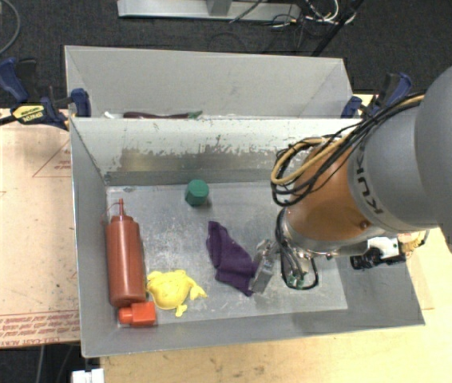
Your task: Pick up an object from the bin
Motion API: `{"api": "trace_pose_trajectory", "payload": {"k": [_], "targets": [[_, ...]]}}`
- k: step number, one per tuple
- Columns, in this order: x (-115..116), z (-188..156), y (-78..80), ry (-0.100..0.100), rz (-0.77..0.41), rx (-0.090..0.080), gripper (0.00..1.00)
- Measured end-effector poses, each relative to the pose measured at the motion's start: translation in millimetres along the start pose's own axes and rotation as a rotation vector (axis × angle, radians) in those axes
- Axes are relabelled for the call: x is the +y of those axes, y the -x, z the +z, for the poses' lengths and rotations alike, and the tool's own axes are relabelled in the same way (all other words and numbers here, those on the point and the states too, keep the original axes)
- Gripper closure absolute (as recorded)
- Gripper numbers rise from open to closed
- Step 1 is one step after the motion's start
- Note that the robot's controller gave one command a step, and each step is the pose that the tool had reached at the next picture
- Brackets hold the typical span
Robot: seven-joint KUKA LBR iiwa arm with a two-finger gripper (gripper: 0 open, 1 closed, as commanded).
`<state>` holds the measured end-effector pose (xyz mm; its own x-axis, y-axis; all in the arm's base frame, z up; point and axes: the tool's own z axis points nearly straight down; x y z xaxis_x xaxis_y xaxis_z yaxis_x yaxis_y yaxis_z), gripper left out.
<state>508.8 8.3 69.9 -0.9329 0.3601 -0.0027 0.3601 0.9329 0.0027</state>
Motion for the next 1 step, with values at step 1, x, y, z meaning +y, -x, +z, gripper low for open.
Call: {"api": "trace_pose_trajectory", "payload": {"k": [1], "targets": [[0.0, 0.0, 0.0, 0.0, 0.0, 0.0, 1.0]]}}
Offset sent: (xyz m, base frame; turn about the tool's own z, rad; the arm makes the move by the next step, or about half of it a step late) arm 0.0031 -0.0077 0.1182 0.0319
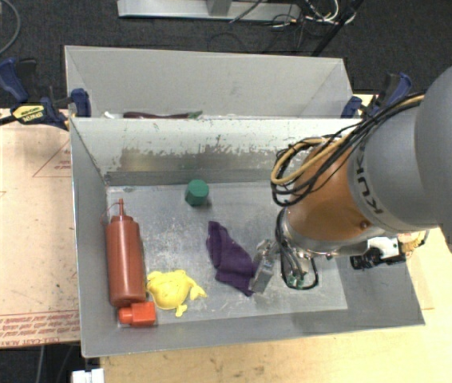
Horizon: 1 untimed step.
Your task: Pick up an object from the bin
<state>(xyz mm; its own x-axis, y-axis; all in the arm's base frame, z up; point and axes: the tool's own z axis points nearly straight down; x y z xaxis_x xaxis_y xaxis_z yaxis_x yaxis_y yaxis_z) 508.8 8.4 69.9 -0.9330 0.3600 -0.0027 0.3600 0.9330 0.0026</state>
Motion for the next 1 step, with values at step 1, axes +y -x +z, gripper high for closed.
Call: {"api": "trace_pose_trajectory", "payload": {"k": [1], "targets": [[-5.2, -118.0, 6.5, 0.001, 0.03, -0.001, 1.0]]}}
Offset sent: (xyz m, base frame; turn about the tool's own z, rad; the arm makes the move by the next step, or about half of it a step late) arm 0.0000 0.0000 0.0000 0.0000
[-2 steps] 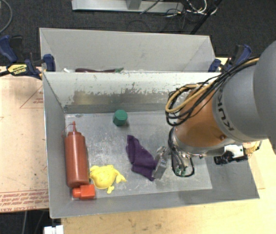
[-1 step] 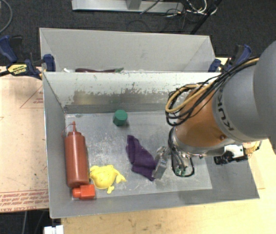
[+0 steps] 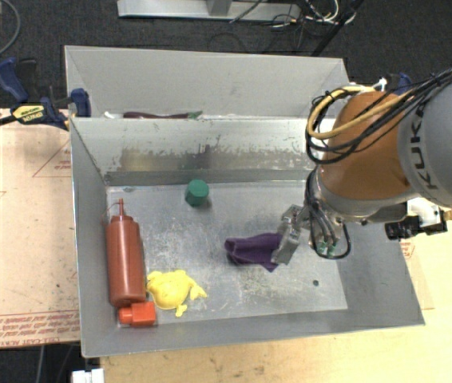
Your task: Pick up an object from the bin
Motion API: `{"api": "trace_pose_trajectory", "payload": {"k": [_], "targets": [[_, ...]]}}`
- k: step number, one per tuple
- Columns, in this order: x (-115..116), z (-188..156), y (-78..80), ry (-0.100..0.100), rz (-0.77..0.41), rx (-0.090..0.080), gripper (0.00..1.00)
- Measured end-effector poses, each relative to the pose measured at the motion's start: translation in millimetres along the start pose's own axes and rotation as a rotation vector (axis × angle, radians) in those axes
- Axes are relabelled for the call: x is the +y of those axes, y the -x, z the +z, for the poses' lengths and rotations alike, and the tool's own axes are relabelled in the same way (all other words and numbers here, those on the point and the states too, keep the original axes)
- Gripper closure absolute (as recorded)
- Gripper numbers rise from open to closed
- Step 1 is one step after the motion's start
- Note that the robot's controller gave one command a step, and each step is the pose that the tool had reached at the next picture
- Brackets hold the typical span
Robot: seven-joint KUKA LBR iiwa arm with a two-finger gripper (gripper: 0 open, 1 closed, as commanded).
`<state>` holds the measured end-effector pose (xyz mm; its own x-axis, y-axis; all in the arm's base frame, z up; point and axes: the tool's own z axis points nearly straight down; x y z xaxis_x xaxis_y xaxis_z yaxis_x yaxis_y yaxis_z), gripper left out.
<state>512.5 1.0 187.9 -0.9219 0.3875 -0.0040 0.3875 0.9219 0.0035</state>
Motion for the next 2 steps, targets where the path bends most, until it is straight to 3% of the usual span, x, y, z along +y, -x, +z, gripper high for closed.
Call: {"api": "trace_pose_trajectory", "payload": {"k": [1, 2], "targets": [[0, 0, -0.1, 0.0, 0.0, 0.0, 1.0], [-3, -34, -1.1, -0.003, 0.002, 0.008, 1.0]]}}
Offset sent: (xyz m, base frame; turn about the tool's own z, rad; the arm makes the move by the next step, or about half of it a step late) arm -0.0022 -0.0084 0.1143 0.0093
